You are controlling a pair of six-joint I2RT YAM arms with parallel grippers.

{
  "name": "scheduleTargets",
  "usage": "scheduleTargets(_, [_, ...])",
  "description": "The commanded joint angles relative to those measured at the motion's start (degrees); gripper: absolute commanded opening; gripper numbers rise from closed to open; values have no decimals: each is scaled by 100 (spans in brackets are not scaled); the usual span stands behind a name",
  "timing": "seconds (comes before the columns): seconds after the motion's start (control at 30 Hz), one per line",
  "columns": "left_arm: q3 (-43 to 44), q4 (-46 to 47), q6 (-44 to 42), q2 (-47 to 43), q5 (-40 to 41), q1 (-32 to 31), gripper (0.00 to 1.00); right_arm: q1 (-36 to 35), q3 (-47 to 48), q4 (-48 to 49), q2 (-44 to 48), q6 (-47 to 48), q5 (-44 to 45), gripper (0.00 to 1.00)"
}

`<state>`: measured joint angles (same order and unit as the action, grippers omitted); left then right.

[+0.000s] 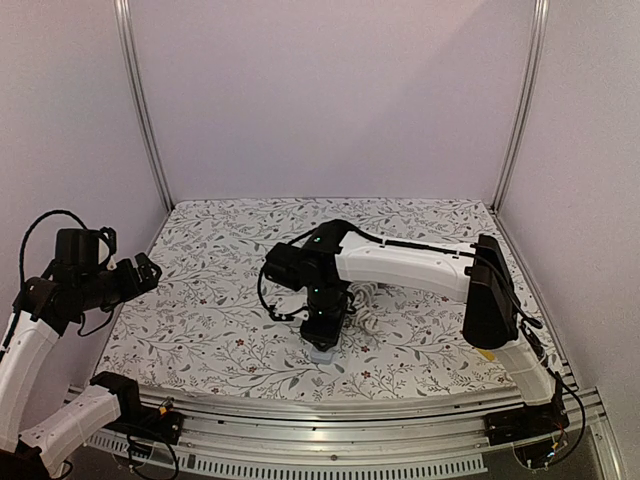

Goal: Insert the plug

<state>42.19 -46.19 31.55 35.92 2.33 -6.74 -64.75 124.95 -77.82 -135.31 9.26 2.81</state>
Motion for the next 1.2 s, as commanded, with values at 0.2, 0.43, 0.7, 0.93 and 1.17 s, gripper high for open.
scheduleTargets(0.2, [-27, -117, 31, 10, -48, -46, 100, 31, 112, -1156, -592, -160, 164, 5])
scheduleTargets(0.43, [-27, -109, 22, 70, -81, -71, 100, -4, 497, -1109, -722, -154, 168, 34])
scheduleTargets(0.7, [-19, -110, 25, 147, -92, -174, 99, -40, 749, -1086, -808, -168, 134, 41])
scheduleTargets(0.93, [-27, -66, -22, 119, -17, -228, 100, -66, 1005, -1102, -994, -279, 68, 46])
scheduleTargets(1.17, [-64, 7, -88, -113, 109, -169, 100, -69, 1023, -1162, -1072, -359, -78, 37])
